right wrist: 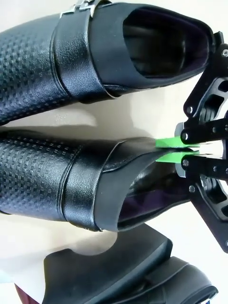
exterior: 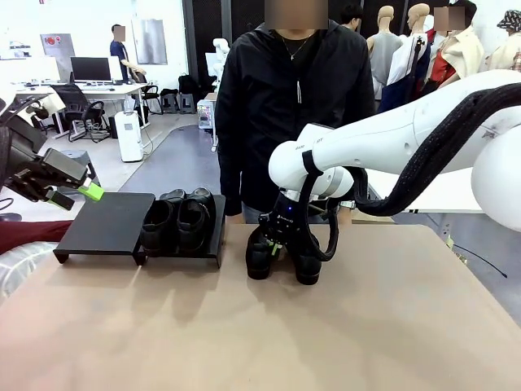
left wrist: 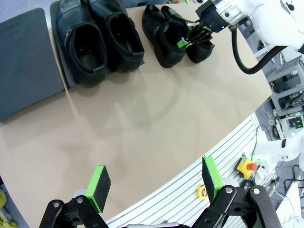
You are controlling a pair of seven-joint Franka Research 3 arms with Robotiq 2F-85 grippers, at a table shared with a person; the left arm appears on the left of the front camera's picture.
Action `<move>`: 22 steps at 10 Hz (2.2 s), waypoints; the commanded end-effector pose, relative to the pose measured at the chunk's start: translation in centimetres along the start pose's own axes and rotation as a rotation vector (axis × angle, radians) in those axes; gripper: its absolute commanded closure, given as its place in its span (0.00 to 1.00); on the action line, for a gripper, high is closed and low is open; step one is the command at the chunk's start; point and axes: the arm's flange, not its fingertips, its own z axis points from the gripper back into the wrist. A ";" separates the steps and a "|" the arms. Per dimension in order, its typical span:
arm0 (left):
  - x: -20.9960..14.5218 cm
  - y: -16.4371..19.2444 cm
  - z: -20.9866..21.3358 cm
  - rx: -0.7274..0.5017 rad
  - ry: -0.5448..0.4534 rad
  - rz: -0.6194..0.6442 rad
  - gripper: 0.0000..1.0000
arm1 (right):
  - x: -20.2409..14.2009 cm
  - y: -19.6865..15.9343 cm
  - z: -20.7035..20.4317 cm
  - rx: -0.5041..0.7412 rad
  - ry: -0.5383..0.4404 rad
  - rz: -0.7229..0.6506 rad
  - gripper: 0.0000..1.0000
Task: Organize the shoes by placing them on the stand.
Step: Pick up one Shoe and place it in the middle of the table.
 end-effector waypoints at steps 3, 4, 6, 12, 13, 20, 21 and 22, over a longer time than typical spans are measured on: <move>0.1 0.0 0.2 -0.007 0.006 0.007 0.00 | -0.6 -0.2 -0.2 0.009 -0.007 -0.020 1.00; 0.1 0.0 0.2 -0.007 0.006 0.007 0.00 | -0.8 0.0 0.0 0.004 -0.011 0.002 1.00; 0.1 0.0 0.2 -0.007 0.006 0.007 0.00 | -2.0 0.2 2.2 0.011 -0.050 0.081 1.00; 0.1 0.0 0.2 -0.007 0.006 0.007 0.00 | -21.5 -7.1 14.3 -0.067 -0.048 0.662 1.00; 0.1 0.0 0.2 -0.007 0.006 0.007 0.00 | -23.3 -8.9 13.8 -0.027 -0.063 0.634 1.00; 0.1 0.0 0.2 -0.007 0.006 0.007 0.00 | -24.2 -9.2 13.0 -0.060 -0.021 0.573 1.00; 0.1 0.0 0.2 -0.007 0.006 0.007 0.00 | -27.0 -7.6 10.8 0.010 -0.061 0.640 1.00; 0.1 0.0 0.2 -0.007 0.006 0.007 0.00 | -29.7 -6.5 8.9 0.050 -0.069 0.640 1.00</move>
